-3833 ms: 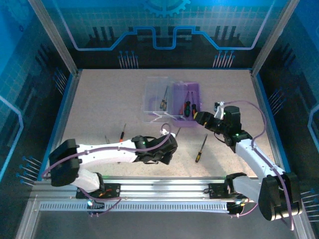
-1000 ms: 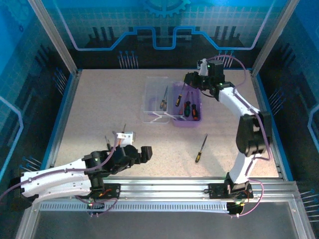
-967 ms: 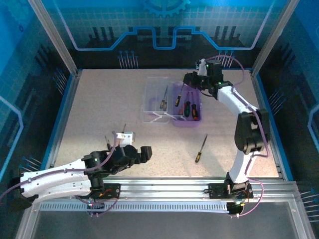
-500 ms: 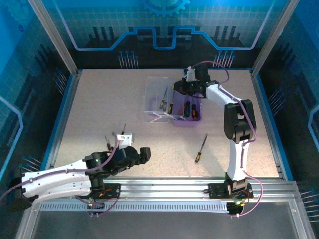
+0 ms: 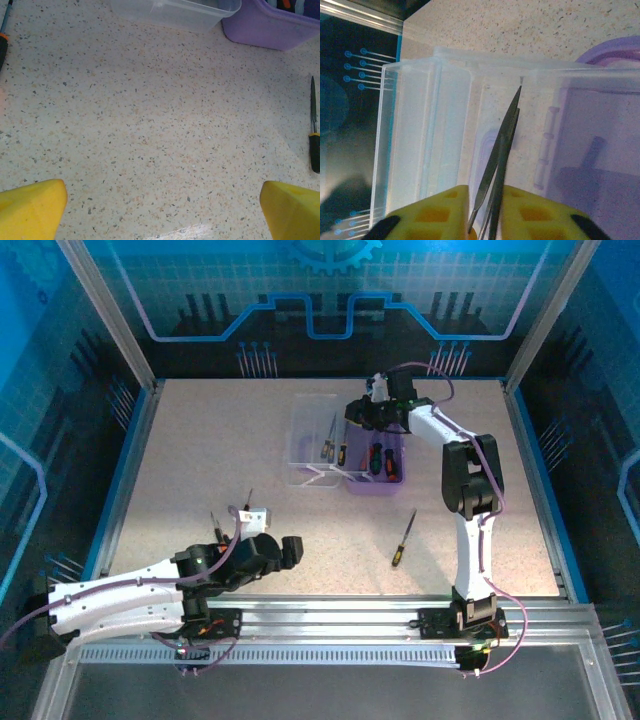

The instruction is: Pack the tool kit

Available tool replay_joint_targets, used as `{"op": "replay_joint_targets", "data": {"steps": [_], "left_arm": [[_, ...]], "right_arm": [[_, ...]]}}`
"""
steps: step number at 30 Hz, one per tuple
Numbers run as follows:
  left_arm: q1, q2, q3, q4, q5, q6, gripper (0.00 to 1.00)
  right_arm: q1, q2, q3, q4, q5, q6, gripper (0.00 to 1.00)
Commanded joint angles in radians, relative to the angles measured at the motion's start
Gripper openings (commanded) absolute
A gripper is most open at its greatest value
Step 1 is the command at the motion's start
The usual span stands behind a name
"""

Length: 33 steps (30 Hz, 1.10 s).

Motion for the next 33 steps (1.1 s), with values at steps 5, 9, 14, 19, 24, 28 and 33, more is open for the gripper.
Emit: {"op": "replay_joint_targets", "data": {"steps": [5,9,14,19,24,28,33], "left_arm": [[0.008,0.001,0.006,0.010,-0.005,-0.024,0.99],[0.009,0.001,0.011,0.007,-0.003,-0.021,0.99],[0.009,0.005,0.011,0.016,0.006,-0.017,0.99],[0.009,0.029,0.027,0.029,0.024,-0.002,0.99],[0.009,0.103,0.068,0.047,0.046,0.015,0.99],[0.008,0.254,0.156,0.057,0.095,0.054,0.97],[-0.002,0.523,0.357,0.032,0.192,0.141,0.89]], "right_arm": [[0.004,-0.037,0.018,-0.040,0.018,-0.019,0.33],[0.003,-0.061,0.011,-0.063,0.042,-0.032,0.35],[-0.002,-0.125,-0.038,-0.037,0.054,-0.026,0.35],[-0.005,-0.229,-0.119,0.010,0.057,-0.011,0.35],[-0.007,-0.385,-0.294,0.105,0.078,0.020,0.36],[-0.010,-0.546,-0.491,0.158,0.152,0.033,0.40],[-0.008,-0.801,-0.798,0.145,0.344,0.013,0.47]]}}
